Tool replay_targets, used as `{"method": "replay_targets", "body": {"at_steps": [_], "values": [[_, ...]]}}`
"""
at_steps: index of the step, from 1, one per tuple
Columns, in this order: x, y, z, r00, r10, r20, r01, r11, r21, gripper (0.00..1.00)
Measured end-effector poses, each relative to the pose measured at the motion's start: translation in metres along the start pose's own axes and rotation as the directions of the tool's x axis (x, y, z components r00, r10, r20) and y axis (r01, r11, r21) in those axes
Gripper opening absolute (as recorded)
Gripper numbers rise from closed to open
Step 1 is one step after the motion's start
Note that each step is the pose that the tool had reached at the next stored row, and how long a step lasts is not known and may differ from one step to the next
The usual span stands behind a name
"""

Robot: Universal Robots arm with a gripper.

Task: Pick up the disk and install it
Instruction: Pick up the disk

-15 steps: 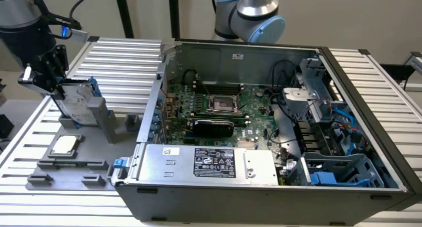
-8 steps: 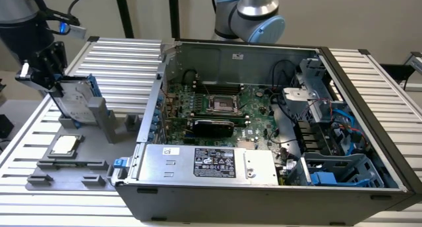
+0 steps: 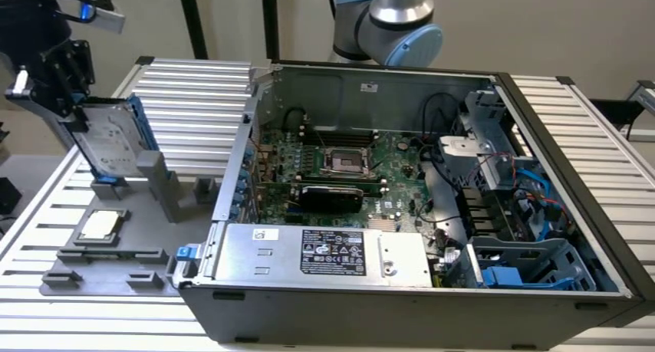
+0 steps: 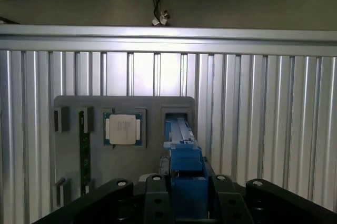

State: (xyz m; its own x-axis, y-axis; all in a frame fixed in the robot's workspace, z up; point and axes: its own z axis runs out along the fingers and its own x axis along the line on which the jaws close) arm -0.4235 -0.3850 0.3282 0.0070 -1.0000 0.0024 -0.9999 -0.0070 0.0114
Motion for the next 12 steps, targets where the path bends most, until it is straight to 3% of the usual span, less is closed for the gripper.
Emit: {"method": "replay_targets", "body": {"at_steps": [12], "values": [[0.0,-0.0089,-0.0547,1.0,0.0,0.0,0.0,1.0,-0.0001,0.33]]}}
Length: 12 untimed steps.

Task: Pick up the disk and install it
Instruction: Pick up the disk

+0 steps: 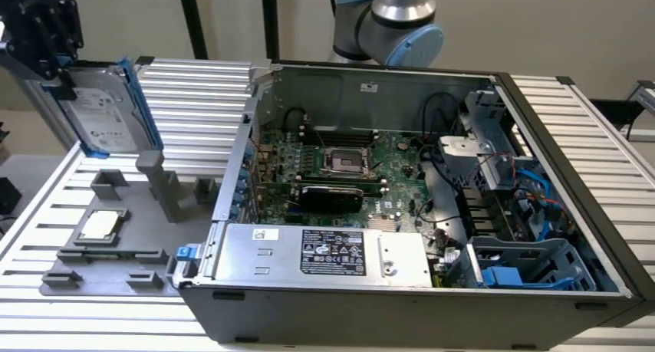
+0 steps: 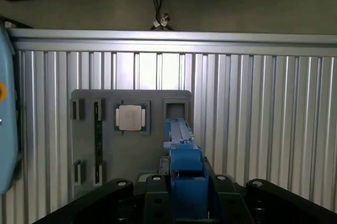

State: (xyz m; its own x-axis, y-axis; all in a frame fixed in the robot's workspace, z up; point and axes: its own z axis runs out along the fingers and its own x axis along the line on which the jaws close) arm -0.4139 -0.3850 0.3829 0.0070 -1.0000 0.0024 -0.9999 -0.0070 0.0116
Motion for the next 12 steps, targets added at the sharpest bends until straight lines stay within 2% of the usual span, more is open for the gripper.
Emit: {"method": "replay_targets", "body": {"at_steps": [3,7,12], "values": [[0.0,-0.0066,-0.0136,1.0,0.0,0.0,0.0,1.0,0.0,0.33],[0.0,-0.0206,-0.0321,1.0,0.0,0.0008,0.0,1.0,0.0002,0.33],[0.001,-0.0423,-0.0551,1.0,-0.001,0.0074,0.001,1.0,0.0001,0.33]]}}
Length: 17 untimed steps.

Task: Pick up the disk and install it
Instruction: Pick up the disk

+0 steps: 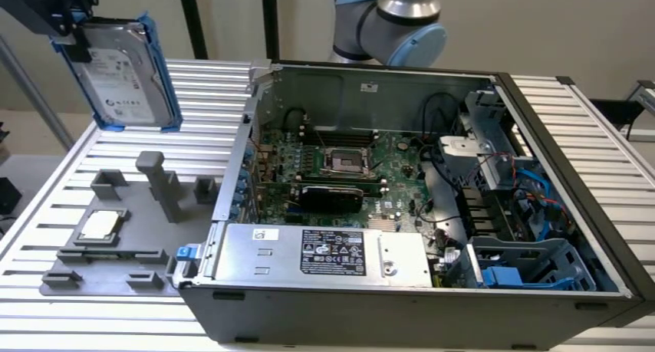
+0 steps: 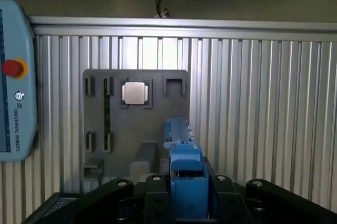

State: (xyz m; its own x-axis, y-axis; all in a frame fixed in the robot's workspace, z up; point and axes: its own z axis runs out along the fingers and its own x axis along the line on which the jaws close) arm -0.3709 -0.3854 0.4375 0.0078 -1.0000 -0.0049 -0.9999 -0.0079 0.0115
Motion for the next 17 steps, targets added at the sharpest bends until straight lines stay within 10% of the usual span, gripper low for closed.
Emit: {"method": "replay_targets", "body": {"at_steps": [8,17], "values": [[0.005,-0.036,-0.0331,1.0,0.0,0.0032,0.0,1.0,-0.0033,0.33],[0.016,-0.0765,-0.0421,1.0,0.0,0.0031,0.0,1.0,-0.0066,0.33]]}}
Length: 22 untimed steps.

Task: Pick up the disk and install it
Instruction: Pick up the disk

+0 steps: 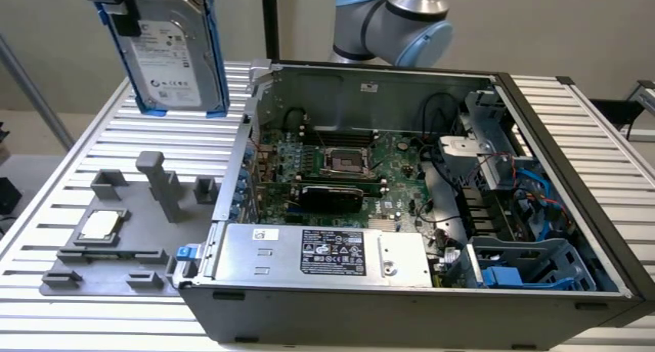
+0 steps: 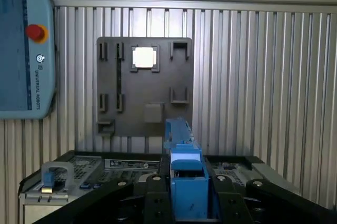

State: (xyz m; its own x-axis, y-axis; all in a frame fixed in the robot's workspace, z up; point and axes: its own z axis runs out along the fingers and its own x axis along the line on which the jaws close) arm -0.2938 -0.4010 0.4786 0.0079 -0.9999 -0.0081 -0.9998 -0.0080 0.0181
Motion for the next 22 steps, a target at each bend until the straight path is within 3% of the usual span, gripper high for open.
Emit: {"method": "replay_targets", "body": {"at_steps": [22], "values": [[0.038,-0.096,-0.005,1.0,0.0,0.0,0.0,1.0,-0.0004,0.33]]}}
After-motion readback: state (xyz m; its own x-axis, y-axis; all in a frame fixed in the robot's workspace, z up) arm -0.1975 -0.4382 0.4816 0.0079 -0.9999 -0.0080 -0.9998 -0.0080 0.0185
